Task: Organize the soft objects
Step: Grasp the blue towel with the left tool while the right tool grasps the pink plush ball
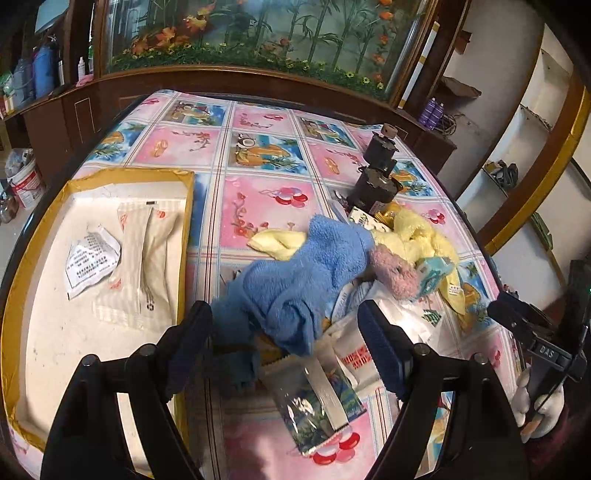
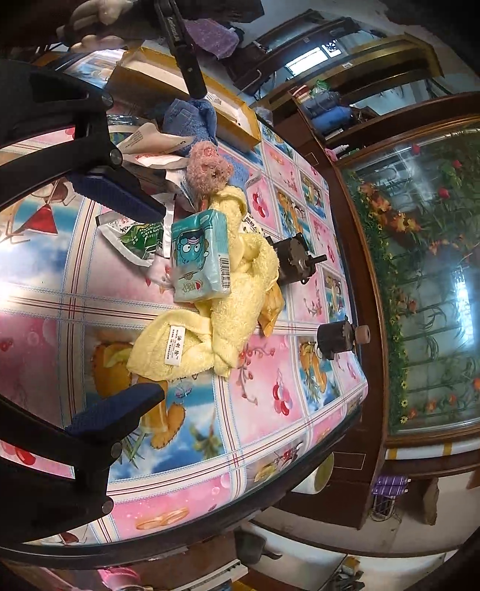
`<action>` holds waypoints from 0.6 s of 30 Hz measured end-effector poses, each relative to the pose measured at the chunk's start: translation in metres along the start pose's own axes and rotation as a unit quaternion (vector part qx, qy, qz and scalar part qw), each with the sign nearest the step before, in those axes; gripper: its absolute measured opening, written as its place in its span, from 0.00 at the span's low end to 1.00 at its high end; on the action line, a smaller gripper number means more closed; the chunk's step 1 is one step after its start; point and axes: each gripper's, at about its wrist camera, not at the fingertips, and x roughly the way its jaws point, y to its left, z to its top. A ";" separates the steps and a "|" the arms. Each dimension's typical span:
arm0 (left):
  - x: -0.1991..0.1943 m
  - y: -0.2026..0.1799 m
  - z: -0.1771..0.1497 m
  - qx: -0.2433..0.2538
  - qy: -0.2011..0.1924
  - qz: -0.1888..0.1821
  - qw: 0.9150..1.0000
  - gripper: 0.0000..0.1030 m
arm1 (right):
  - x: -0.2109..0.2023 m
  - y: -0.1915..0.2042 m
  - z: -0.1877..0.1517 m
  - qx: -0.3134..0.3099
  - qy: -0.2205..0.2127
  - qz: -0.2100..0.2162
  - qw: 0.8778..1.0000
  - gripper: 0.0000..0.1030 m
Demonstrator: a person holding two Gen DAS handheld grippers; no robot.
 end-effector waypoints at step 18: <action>0.021 -0.005 -0.001 0.015 0.026 -0.047 0.998 0.25 | 0.003 -0.085 0.006 0.100 -0.013 -0.017 0.995 0.88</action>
